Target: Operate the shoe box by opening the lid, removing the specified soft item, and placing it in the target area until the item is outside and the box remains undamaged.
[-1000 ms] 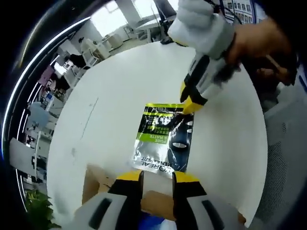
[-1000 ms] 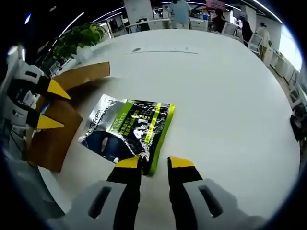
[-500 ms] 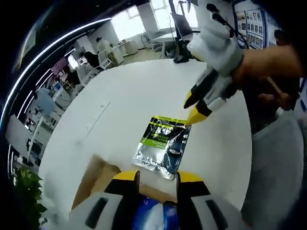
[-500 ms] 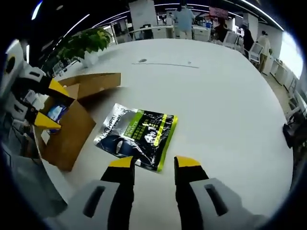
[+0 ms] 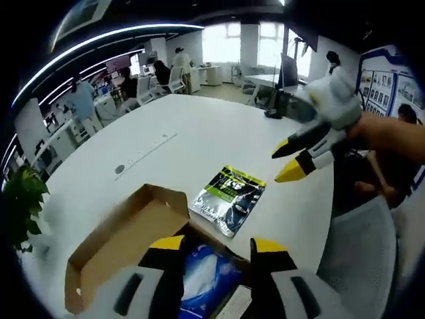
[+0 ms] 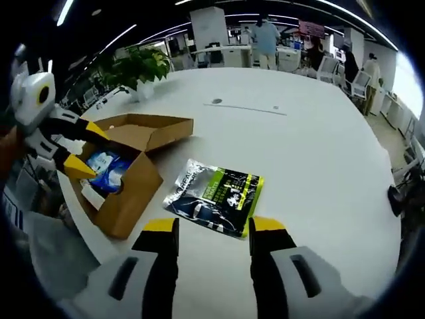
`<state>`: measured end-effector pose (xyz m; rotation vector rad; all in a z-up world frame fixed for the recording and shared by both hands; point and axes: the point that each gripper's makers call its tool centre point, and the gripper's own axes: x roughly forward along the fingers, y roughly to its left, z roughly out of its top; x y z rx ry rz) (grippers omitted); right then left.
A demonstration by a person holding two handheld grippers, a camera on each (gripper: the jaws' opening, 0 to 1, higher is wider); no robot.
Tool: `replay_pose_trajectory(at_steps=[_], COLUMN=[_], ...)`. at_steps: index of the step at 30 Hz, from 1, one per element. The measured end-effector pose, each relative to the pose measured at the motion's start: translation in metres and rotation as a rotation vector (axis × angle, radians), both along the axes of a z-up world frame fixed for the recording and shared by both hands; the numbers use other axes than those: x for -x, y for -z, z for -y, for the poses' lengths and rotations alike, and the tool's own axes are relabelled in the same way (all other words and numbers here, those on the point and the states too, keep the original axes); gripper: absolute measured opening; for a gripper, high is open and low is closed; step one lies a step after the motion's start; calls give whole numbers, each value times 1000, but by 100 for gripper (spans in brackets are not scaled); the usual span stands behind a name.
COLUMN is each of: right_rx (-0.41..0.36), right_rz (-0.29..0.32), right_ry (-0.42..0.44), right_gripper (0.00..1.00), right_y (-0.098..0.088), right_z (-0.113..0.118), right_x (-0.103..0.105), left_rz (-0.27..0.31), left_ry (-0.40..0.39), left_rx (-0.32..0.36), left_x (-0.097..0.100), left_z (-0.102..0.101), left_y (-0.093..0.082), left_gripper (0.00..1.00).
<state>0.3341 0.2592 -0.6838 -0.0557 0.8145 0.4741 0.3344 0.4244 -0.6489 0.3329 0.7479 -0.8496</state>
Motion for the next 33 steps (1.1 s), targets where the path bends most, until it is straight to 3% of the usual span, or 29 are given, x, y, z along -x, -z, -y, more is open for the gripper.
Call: replay_pose_trajectory(at_steps=[11, 33], right_rx=[-62, -178], right_rz=[26, 17], right_ry=[-73, -295], right_gripper=[43, 40], right_y=[-26, -29], right_z=[-43, -150], right_x=[8, 25], left_rz=[-1, -35], left_ry=[-111, -334], left_rx=[79, 132], left_x=[4, 30], left_z=[-45, -135], left_y=[-13, -5], left_gripper=[49, 59])
